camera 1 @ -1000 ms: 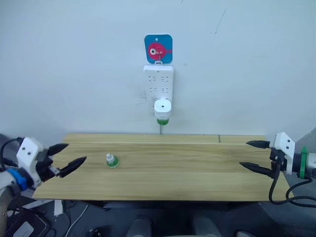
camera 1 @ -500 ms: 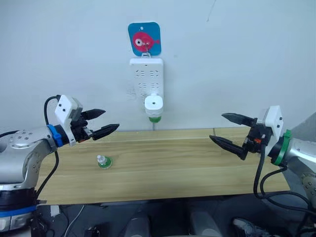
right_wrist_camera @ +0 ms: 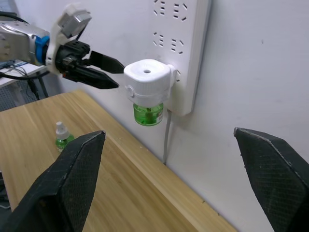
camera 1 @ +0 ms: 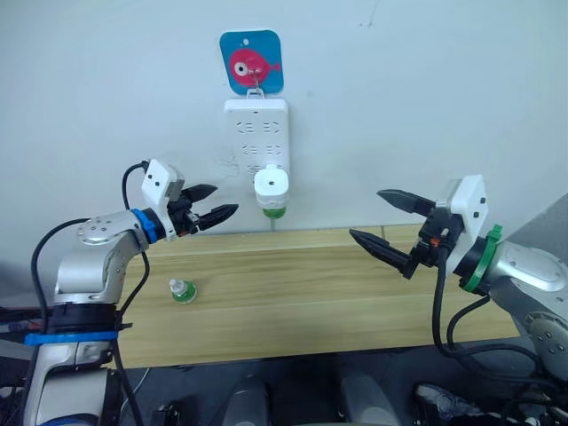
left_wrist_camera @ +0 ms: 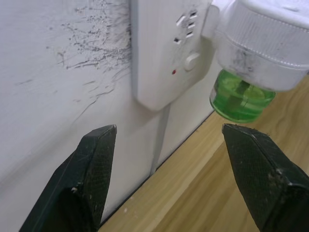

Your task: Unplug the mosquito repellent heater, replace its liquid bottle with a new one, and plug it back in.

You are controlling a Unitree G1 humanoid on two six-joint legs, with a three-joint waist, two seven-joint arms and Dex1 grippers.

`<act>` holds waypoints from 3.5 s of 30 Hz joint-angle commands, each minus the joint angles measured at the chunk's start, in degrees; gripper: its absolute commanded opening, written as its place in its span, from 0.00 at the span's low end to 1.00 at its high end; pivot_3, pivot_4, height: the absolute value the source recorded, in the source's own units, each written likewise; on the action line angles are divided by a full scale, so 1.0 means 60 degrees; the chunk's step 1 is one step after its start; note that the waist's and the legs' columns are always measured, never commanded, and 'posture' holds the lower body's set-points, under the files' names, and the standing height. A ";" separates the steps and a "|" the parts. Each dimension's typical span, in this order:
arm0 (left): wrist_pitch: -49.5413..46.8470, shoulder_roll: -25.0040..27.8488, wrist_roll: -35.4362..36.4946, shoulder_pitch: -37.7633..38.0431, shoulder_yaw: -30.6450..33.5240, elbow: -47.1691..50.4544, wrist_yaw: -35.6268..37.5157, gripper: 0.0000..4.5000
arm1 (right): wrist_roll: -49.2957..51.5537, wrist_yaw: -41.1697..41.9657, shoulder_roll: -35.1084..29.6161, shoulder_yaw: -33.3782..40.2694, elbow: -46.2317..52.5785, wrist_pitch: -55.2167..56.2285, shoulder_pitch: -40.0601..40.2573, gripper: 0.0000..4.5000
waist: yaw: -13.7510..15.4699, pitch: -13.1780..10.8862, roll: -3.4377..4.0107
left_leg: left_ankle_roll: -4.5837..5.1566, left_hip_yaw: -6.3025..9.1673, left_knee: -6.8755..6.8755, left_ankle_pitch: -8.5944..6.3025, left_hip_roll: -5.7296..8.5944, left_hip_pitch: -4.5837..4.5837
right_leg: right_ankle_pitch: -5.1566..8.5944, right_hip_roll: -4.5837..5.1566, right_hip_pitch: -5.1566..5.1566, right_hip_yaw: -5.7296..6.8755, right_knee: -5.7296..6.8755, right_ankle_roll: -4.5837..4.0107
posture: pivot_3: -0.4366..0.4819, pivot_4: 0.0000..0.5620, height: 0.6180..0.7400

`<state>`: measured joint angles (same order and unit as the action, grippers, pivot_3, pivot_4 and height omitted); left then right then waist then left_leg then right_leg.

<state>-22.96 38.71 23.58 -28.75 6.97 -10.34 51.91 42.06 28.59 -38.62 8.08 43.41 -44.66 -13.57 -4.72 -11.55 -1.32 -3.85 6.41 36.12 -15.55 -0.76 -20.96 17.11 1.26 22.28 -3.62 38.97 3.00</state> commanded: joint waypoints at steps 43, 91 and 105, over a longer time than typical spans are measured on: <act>0.0890 -0.0930 0.0071 -0.2435 0.0085 -0.1606 0.1456 0.81 | 0.0637 -0.0037 -0.0527 -0.0271 0.1229 -0.0166 -0.0023 1.00 | -0.0279 -0.0136 0.0010 | 0.0000 0.0038 0.0132 0.0000 0.0013 -0.0135 | -0.0037 0.0003 0.0058 0.0023 -0.0001 0.0061 | 0.25 0.36 0.88; 0.0131 -0.0985 0.0205 -0.1881 -0.0045 -0.0136 0.1244 0.29 | -0.4147 -0.4128 0.5494 -0.3887 -0.3177 -0.0385 -0.3965 1.00 | -0.0401 -0.0140 0.0027 | -0.0071 0.0186 0.0147 0.0043 0.0035 -0.0316 | -0.0062 0.0033 0.0188 0.0185 0.0031 0.0035 | 0.29 0.34 0.88; 0.0470 -0.0969 -0.0232 -0.1916 -0.0170 -0.0415 0.0966 0.29 | -0.4680 -0.3513 0.5706 -0.3849 -0.3225 -0.0226 -0.4174 0.66 | -0.0443 -0.0139 0.0027 | -0.0085 0.0200 0.0152 0.0051 0.0040 -0.0316 | -0.0063 0.0036 0.0188 0.0194 0.0058 0.0034 | 0.29 0.34 0.88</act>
<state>-21.61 32.50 23.58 -40.08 6.68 -13.56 58.56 13.96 6.98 -4.76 -15.40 20.04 -45.52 -37.23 -7.37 -12.39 -1.16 -4.37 7.62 37.03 -15.24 -0.52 -22.85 16.73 1.47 23.41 -2.46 39.33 3.21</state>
